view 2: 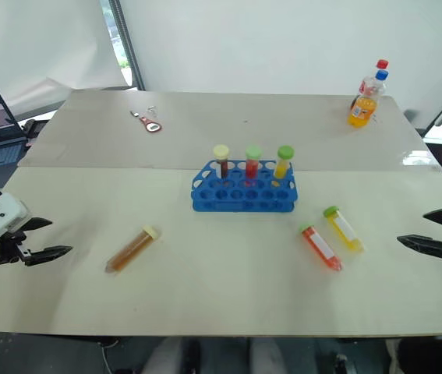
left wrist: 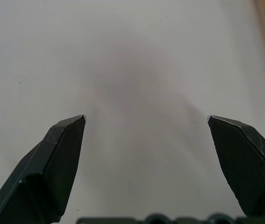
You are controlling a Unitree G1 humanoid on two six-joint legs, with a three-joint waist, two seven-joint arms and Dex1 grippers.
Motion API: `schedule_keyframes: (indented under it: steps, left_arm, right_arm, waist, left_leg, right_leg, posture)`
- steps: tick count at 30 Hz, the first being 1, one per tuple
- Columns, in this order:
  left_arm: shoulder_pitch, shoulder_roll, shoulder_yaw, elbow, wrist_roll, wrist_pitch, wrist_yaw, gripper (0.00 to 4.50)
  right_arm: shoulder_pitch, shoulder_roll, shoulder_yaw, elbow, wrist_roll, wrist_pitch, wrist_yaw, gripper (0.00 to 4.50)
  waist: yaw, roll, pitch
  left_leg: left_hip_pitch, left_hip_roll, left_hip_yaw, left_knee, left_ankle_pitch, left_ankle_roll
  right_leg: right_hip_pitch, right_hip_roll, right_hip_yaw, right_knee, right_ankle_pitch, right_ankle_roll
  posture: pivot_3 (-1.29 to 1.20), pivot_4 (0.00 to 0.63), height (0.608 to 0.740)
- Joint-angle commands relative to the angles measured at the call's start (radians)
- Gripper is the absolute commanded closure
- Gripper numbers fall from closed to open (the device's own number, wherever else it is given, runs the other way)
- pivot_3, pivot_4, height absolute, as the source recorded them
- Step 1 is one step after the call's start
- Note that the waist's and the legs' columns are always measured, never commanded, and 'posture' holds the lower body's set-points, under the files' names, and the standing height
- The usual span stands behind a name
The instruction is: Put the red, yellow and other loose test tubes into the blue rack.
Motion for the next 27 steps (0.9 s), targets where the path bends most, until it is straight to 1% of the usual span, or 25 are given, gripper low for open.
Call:
schedule_keyframes:
  steps: [1, 5, 8, 13, 16, 18, 20, 21, 23, 27]
  left_arm:
    - [-0.017, -0.011, 0.038, 0.004, -0.007, -0.009, 0.009, 0.07]
    - [-0.037, -0.048, 0.071, -0.007, -0.052, -0.001, 0.002, 0.07]
    - [-0.102, -0.075, 0.068, -0.106, -0.132, 0.079, 0.012, 0.07]
    - [-0.223, -0.135, -0.056, -0.335, -0.228, 0.181, 0.022, 0.07]
    - [-0.312, -0.186, -0.162, -0.449, -0.261, 0.213, 0.031, 0.07]
    - [-0.362, -0.213, -0.257, -0.509, -0.255, 0.199, -0.001, 0.07]
    - [-0.389, -0.22, -0.338, -0.537, -0.22, 0.157, -0.044, 0.07]
    - [-0.398, -0.22, -0.363, -0.542, -0.204, 0.142, -0.056, 0.07]
    - [-0.43, -0.246, -0.41, -0.539, -0.198, 0.116, -0.078, 0.07]
    - [-0.48, -0.295, -0.474, -0.526, -0.184, 0.073, -0.116, 0.07]
  right_arm:
    - [-0.045, 0.006, 0.001, 0.013, -0.006, -0.016, -0.006, 0.0]
    - [-0.098, 0.042, 0.014, 0.052, -0.01, -0.033, -0.02, 0.0]
    - [-0.133, 0.057, 0.011, 0.056, 0.009, -0.012, -0.023, 0.0]
    - [-0.183, 0.073, 0.031, -0.016, 0.036, 0.062, -0.037, 0.0]
    - [-0.211, 0.079, 0.074, -0.105, 0.054, 0.14, -0.055, 0.0]
    - [-0.248, 0.082, 0.172, -0.176, 0.004, 0.188, -0.113, 0.0]
    - [-0.304, 0.082, 0.268, -0.218, -0.018, 0.301, -0.162, 0.0]
    - [-0.324, 0.08, 0.296, -0.225, -0.02, 0.34, -0.171, 0.0]
    - [-0.396, 0.086, 0.401, -0.233, -0.052, 0.437, -0.198, 0.0]
    - [-0.559, 0.12, 0.585, -0.157, -0.135, 0.557, -0.226, 0.0]
  waist:
    - [0.0, 0.0, 0.0]
    - [-0.001, 0.0, 0.0]
    - [0.003, 0.0, 0.0]
    - [0.008, 0.0, 0.0]
    - [0.005, 0.0, 0.0]
    - [-0.001, 0.0, 0.0]
    - [-0.007, 0.0, 0.0]
    - [-0.009, 0.0, 0.0]
    - [-0.007, 0.0, 0.0]
    - [-0.002, 0.0, 0.0]
  left_leg:
    - [0.0, 0.0, 0.0, 0.0, 0.0, 0.0]
    - [0.0, 0.0, 0.0, 0.001, 0.0, 0.0]
    - [0.0, 0.0, 0.0, 0.001, 0.0, 0.0]
    - [-0.001, -0.001, -0.001, 0.003, 0.0, 0.0]
    - [-0.001, -0.001, -0.001, 0.003, 0.0, 0.0]
    - [-0.001, -0.001, -0.002, 0.003, 0.0, 0.0]
    - [-0.001, -0.001, -0.002, 0.003, 0.0, 0.0]
    - [-0.001, -0.001, -0.002, 0.003, 0.0, 0.0]
    - [-0.001, -0.002, -0.002, 0.003, 0.0, 0.0]
    - [-0.002, -0.002, -0.002, 0.004, 0.0, 0.0]
  right_leg:
    - [0.0, 0.0, 0.0, 0.0, 0.0, 0.0]
    - [0.0, 0.0, 0.0, 0.001, 0.0, 0.0]
    - [0.0, 0.0, 0.0, 0.001, 0.0, 0.0]
    - [0.001, -0.001, 0.0, 0.001, 0.001, 0.001]
    - [0.001, 0.0, 0.0, 0.001, 0.001, 0.001]
    - [0.001, 0.001, 0.0, 0.001, 0.001, 0.001]
    - [0.001, 0.001, 0.001, 0.001, 0.001, 0.001]
    - [0.001, 0.001, 0.001, 0.001, 0.001, 0.001]
    - [0.0, 0.001, 0.002, 0.001, 0.001, 0.001]
    - [0.0, 0.001, 0.002, 0.001, 0.001, 0.001]
  posture:
    - [0.0, 0.15, 0.74]
    - [0.0, 0.15, 0.74]
    - [0.0, 0.15, 0.74]
    - [0.0, 0.15, 0.74]
    - [0.0, 0.15, 0.74]
    - [0.0, 0.15, 0.74]
    - [0.0, 0.15, 0.74]
    - [0.0, 0.15, 0.74]
    - [0.0, 0.15, 0.74]
    - [0.0, 0.15, 0.74]
